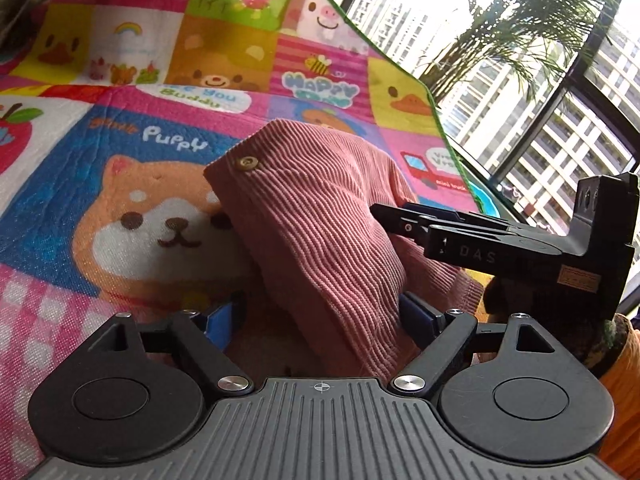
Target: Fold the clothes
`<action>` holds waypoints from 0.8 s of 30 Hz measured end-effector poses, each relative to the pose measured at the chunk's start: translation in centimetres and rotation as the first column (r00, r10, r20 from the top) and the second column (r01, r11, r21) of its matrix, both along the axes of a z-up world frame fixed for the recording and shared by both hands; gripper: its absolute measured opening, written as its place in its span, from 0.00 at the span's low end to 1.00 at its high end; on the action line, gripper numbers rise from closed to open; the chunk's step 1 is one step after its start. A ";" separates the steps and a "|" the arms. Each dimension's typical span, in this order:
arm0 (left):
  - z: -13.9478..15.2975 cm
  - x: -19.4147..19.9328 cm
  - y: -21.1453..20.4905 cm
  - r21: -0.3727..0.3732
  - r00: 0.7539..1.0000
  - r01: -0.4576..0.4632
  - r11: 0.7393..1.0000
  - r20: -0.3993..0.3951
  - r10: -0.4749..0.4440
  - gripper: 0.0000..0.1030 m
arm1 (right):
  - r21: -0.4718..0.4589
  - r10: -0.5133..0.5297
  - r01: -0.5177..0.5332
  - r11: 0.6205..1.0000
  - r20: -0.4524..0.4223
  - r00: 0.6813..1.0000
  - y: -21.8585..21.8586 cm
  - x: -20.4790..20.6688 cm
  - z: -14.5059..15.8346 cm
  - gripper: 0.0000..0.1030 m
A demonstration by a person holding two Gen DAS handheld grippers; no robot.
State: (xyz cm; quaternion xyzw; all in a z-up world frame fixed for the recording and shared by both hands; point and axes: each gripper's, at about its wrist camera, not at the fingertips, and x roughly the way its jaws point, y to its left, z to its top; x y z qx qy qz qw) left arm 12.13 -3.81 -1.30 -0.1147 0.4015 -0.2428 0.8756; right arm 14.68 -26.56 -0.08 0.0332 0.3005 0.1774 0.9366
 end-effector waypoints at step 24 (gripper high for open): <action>-1.2 1.4 1.1 -0.198 0.998 -0.041 0.979 -0.048 0.032 0.85 | 0.077 -0.022 0.028 0.997 -0.073 0.997 -1.8 -2.2 -1.4 0.71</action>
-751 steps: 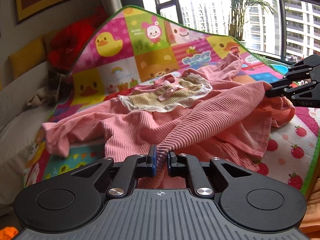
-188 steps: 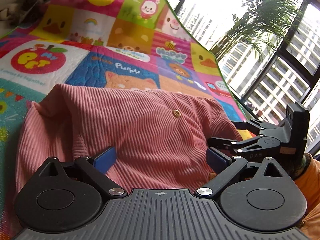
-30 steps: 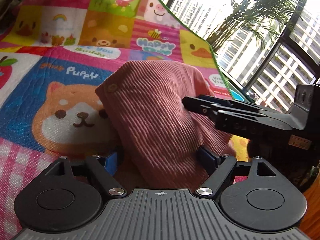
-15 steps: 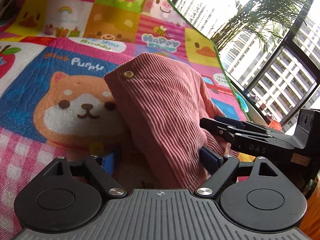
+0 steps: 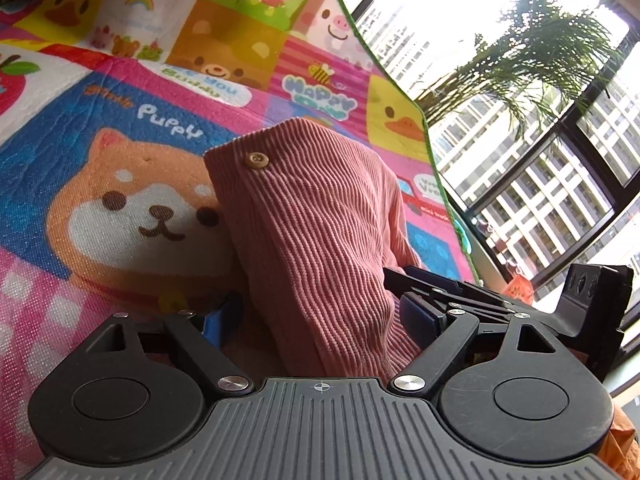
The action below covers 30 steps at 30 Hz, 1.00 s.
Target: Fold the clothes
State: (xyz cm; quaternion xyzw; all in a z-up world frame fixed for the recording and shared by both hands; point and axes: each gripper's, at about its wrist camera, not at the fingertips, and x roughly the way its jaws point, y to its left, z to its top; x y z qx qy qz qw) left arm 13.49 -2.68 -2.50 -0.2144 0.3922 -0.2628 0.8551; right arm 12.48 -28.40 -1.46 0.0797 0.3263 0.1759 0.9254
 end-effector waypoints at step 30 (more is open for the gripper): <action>-0.4 1.5 0.5 0.015 0.996 -0.069 0.998 0.065 0.067 0.51 | -0.004 0.054 -0.054 0.999 0.007 0.999 2.0 0.5 0.3 0.76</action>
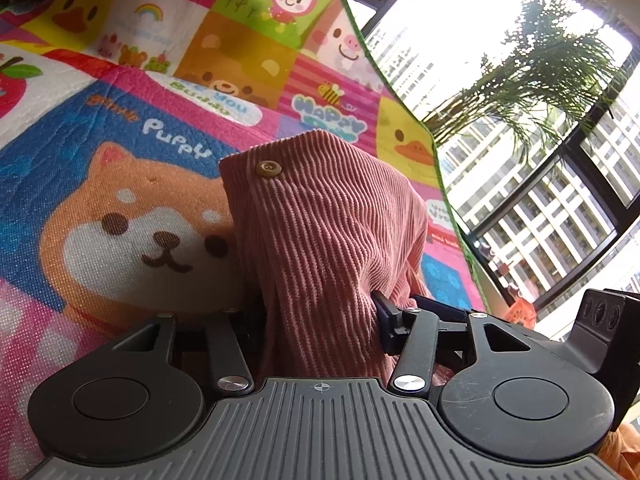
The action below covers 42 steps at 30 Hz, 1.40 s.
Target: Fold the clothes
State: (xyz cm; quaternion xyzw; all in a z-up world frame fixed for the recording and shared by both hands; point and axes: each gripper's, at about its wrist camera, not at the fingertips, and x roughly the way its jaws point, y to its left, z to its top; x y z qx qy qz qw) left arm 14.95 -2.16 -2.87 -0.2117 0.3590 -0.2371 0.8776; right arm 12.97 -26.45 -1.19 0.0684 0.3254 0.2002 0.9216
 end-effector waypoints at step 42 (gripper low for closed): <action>-0.1 -0.1 11.5 0.043 0.966 -0.243 0.969 0.099 0.238 0.69 | -0.229 -0.055 0.042 0.972 -0.051 0.997 7.7 3.5 -0.8 1.00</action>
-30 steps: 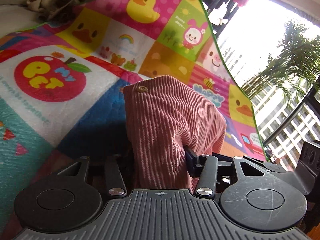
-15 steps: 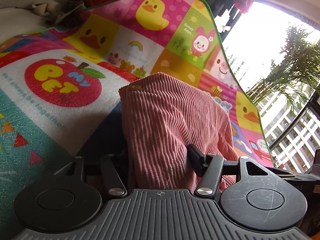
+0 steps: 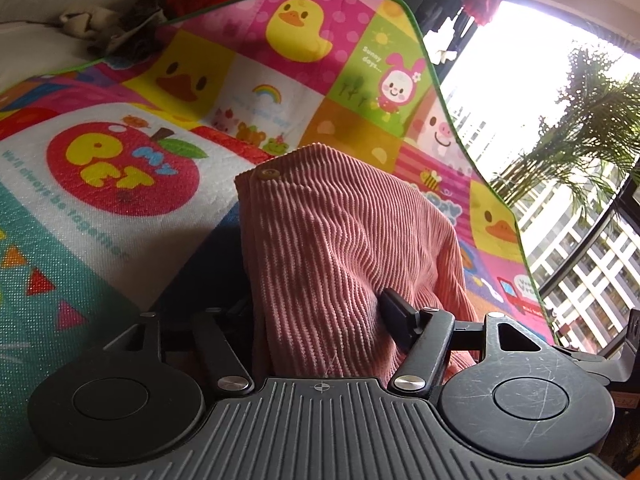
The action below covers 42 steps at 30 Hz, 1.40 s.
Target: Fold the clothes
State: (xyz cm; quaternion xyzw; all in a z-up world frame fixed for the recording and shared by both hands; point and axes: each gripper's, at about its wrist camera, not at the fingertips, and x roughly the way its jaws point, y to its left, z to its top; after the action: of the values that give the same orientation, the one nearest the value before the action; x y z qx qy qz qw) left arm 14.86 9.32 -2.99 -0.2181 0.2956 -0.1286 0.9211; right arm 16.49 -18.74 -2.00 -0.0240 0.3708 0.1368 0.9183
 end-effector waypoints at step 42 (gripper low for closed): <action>0.2 -0.5 0.4 0.012 1.000 0.005 1.000 0.002 -0.005 0.88 | -0.102 0.143 -0.132 0.986 0.117 0.983 4.1 7.6 3.9 1.00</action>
State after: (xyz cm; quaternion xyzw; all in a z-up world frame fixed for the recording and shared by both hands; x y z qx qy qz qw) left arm 14.34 9.76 -2.79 -0.2117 0.2962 -0.1293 0.9224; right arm 24.10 -14.67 1.87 -0.1009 0.3165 0.1807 0.9257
